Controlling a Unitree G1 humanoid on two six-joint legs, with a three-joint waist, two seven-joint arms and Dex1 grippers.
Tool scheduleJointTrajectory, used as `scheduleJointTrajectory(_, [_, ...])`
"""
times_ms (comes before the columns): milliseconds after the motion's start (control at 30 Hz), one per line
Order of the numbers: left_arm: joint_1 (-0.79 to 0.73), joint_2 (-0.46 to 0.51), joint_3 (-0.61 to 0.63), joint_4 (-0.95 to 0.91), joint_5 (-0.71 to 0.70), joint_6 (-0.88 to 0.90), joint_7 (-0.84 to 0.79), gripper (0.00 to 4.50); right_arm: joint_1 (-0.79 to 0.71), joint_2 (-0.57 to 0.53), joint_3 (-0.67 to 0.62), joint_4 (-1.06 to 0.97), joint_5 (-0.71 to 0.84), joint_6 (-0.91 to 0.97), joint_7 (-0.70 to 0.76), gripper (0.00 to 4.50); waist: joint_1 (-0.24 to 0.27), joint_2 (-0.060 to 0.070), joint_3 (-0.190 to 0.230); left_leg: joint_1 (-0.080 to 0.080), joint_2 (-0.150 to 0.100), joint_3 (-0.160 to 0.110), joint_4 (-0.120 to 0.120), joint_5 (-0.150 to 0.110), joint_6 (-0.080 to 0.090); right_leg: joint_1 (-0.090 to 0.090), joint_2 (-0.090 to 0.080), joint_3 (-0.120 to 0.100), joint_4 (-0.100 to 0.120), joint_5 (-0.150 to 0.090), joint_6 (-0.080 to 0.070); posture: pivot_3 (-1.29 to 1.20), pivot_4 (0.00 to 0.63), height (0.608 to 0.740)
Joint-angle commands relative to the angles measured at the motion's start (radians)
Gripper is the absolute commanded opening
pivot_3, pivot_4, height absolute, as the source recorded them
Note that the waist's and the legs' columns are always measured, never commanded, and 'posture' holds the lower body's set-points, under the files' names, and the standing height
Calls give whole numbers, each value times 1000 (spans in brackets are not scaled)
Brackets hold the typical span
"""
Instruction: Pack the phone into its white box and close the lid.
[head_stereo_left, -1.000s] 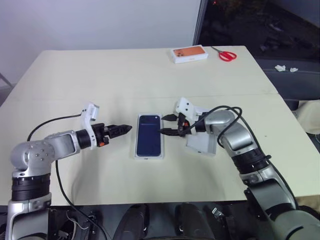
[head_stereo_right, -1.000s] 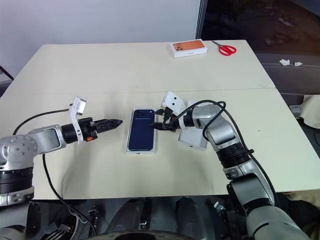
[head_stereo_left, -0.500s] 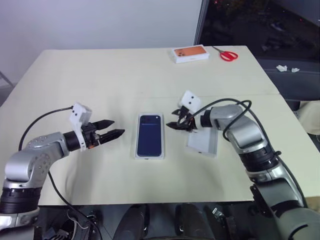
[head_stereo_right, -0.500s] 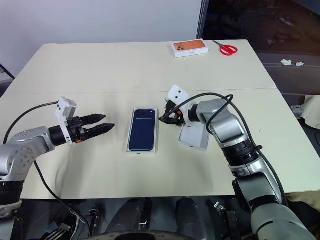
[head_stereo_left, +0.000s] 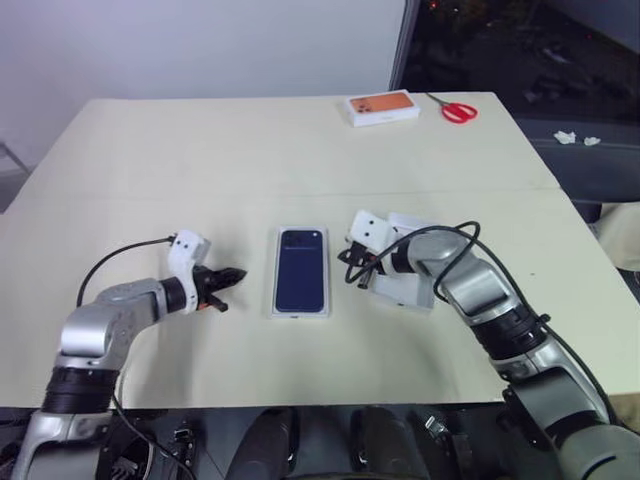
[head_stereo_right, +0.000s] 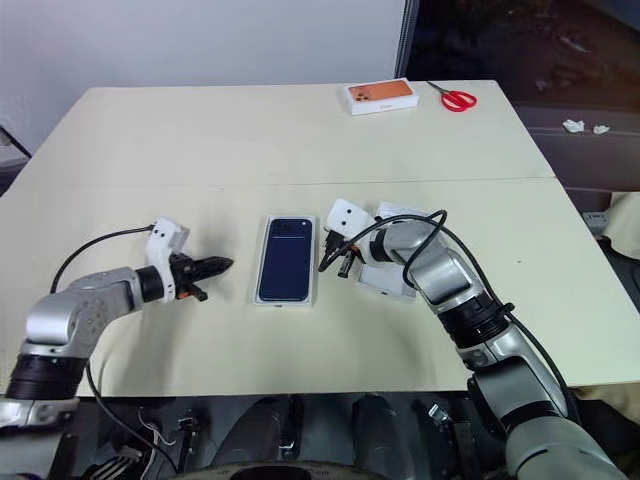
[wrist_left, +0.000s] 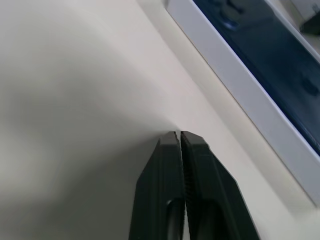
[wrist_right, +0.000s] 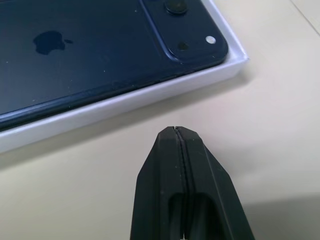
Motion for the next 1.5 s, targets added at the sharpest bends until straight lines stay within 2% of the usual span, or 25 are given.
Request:
scheduleJointTrajectory(33, [-46,-25,-82,-50,19,65,8,32,7,26,5,-5,9,-13,9,0,-2,0,0,0,0,0,0,0,0,0,0,0,0,0,0,0,150,740])
scheduleJointTrajectory(300, [-92,-65,-210,-33,66,126,-21,32,8,8,12,1,-17,-43,15,0,0,0,0,1,0,0,1,0,-1,1,1,0,0,0,0,0,150,740])
scheduleJointTrajectory(400, [-99,-84,-194,-36,56,139,-21,32,3,-17,7,22,-38,-69,15,0,4,0,0,1,-1,0,1,0,0,2,0,0,0,0,0,0,150,740])
scheduleJointTrajectory(567, [-86,-17,-158,-47,77,129,-44,32,11,-33,-6,20,-40,-78,20,0,-3,0,0,1,-1,0,1,1,-1,2,0,0,0,0,0,0,150,740])
scheduleJointTrajectory(733, [-82,-23,-167,-41,97,108,-39,32,5,-55,-13,30,-43,-89,30,0,-6,0,0,1,0,0,0,1,-1,1,1,0,0,0,0,0,150,740])
scheduleJointTrajectory(867, [-94,-65,-174,-15,111,93,-17,32,4,-85,-13,42,-59,-111,34,0,0,0,0,1,0,0,1,1,-1,2,1,0,0,0,0,0,150,740])
scheduleJointTrajectory(1133, [-102,-97,-190,6,119,84,-26,32,4,-72,-31,-1,-21,-62,58,0,2,0,-1,1,-1,0,2,1,-1,3,0,0,0,0,0,0,150,740])
scheduleJointTrajectory(1300, [-161,-202,-235,46,138,88,-8,32,20,-98,-16,-11,-21,-61,96,0,23,0,-1,1,-1,0,4,0,0,4,0,-1,0,0,0,0,150,740])
scheduleJointTrajectory(1500, [-207,-273,-284,83,172,70,-27,32,14,-150,-28,49,-48,-98,110,0,27,1,-1,1,-2,-1,10,0,0,8,-1,-2,0,0,0,0,150,740])
